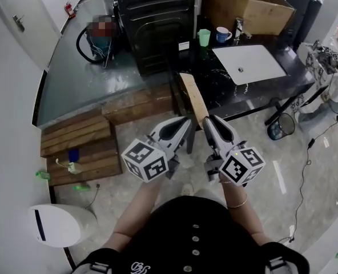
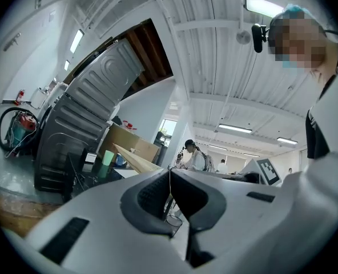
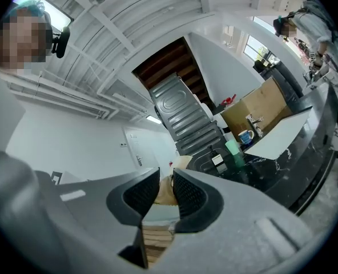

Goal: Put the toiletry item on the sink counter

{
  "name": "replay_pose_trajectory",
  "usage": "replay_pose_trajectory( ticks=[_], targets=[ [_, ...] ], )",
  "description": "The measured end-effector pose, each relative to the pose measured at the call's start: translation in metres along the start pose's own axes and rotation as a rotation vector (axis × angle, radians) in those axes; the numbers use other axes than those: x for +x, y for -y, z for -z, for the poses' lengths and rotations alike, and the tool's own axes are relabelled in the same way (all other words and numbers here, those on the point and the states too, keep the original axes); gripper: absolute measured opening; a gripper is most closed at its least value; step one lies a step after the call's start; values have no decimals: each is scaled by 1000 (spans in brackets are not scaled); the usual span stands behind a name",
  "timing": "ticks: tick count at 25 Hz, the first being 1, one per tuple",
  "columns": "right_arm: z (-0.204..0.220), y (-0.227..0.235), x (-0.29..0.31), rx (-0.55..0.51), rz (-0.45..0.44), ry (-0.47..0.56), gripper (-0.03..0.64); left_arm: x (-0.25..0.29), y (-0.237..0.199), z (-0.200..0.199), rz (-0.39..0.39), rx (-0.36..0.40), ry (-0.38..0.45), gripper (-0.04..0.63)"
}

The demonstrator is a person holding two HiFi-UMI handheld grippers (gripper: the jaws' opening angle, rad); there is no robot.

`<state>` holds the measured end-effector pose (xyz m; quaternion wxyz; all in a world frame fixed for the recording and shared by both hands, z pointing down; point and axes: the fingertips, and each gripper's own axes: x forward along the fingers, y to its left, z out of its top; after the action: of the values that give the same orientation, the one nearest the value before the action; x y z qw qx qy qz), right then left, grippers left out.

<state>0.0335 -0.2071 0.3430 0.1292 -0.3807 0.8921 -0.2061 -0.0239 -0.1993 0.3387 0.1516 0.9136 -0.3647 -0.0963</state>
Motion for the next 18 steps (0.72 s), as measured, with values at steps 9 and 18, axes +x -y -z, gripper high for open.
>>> replay_pose_trajectory(
  ticks=[9,18],
  targets=[
    [-3,35,23,25,3,-22,71,24,-30,5,-50,-25,-10,12],
    [1,73,48,47,44,-45,66,57,-66,8,-37,-59,-37,12]
  ],
)
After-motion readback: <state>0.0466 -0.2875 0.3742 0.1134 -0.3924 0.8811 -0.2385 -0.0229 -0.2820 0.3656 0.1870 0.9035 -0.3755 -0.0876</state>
